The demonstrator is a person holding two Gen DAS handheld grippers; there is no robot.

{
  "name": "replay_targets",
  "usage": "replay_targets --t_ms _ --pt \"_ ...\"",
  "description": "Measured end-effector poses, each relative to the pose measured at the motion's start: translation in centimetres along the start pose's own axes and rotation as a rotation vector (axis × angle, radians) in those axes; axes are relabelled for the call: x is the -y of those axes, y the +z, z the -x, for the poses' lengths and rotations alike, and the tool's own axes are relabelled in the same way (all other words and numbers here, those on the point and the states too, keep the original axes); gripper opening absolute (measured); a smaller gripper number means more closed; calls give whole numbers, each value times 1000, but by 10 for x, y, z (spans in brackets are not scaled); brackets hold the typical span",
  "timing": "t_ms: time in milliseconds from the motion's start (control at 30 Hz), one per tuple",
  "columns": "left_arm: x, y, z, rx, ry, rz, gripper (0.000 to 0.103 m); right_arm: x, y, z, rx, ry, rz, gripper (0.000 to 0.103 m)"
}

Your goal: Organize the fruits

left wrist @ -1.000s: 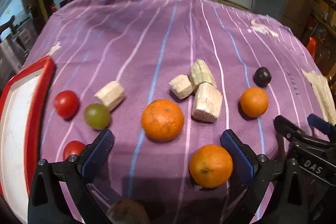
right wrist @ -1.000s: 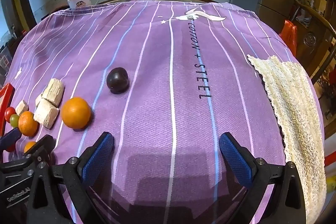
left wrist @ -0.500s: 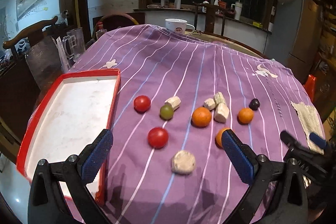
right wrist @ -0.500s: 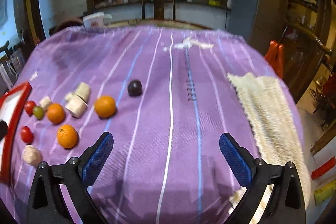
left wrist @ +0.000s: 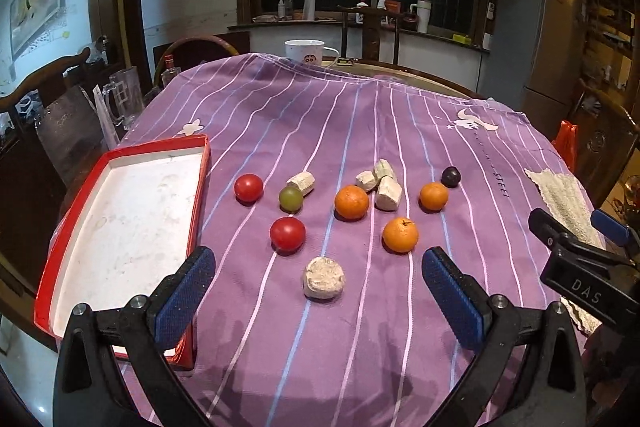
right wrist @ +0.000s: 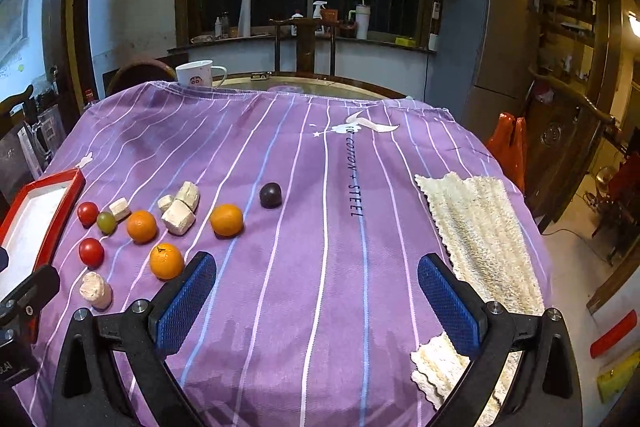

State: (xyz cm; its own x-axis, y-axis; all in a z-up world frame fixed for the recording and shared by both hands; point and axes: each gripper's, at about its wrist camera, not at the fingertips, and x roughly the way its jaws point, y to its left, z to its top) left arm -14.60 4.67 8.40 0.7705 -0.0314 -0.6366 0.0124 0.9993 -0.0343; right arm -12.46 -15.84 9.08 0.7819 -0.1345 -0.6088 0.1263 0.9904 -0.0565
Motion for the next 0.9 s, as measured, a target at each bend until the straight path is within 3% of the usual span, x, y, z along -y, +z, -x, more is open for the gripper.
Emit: replay_targets --t_ms 533,667,833,900 --pt "-26 -3 -9 -19 6 40 103 5 -4 -1 6 33 6 103" --pt "-40 -2 -10 -4 15 44 103 11 -1 -7 16 156 13 103" --pt "-49 -2 -19 -28 24 26 103 12 10 -23 -83 313 5 102" --pt "-45 -4 -21 -36 7 6 103 11 13 -30 -113 371 1 97"
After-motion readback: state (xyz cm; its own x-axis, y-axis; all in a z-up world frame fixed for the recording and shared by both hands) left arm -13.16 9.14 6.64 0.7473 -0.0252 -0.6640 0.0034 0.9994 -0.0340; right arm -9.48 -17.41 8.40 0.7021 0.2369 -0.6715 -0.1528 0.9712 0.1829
